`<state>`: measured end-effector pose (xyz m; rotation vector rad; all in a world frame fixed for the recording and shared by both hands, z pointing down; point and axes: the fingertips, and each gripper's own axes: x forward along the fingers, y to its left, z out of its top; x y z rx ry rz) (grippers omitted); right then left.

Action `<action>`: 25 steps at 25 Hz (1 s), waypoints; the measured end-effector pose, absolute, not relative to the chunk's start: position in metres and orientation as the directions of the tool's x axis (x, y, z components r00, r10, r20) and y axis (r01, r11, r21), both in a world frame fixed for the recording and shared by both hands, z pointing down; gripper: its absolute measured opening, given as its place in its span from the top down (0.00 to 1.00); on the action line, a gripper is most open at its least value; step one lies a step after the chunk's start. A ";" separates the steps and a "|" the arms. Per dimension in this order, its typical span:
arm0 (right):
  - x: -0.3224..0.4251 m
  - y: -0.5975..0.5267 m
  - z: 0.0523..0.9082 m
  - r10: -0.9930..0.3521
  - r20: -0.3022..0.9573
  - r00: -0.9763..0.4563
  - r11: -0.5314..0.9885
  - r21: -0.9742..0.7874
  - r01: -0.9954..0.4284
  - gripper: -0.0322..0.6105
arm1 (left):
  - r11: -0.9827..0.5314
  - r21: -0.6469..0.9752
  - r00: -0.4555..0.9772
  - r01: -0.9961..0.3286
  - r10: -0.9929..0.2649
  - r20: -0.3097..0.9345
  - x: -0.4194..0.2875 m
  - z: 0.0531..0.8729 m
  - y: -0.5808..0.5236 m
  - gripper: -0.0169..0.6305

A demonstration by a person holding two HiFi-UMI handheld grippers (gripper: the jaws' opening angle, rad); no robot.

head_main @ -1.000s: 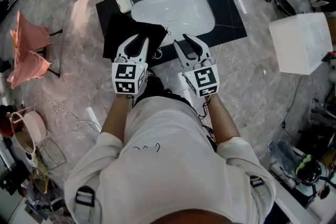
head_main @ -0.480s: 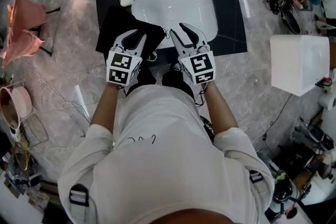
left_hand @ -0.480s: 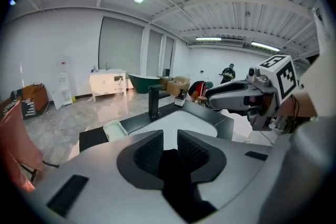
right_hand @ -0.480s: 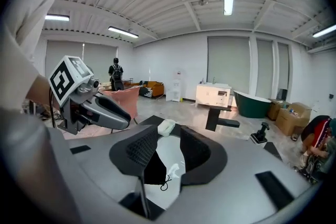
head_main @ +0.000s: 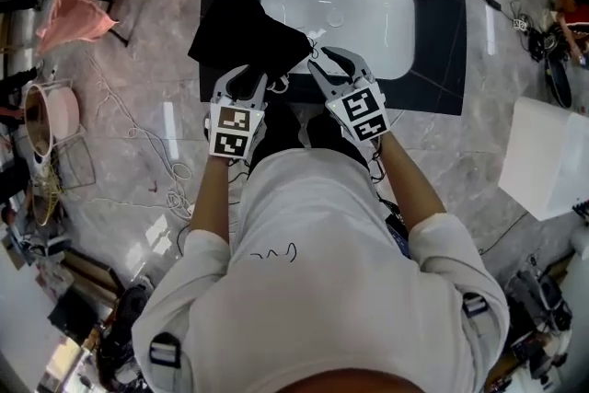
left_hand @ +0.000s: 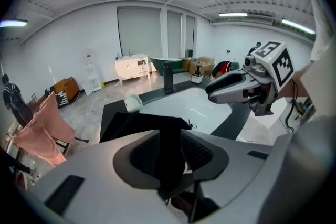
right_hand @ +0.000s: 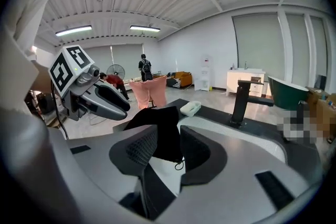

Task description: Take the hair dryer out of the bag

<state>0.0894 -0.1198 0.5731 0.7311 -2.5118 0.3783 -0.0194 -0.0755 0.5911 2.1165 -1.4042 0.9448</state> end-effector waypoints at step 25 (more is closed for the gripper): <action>0.078 -0.061 0.640 -0.290 0.633 -0.718 0.824 -0.216 -0.524 0.74 | -0.617 -0.256 0.055 -0.744 -0.438 0.897 -0.033 0.694 -0.044 0.88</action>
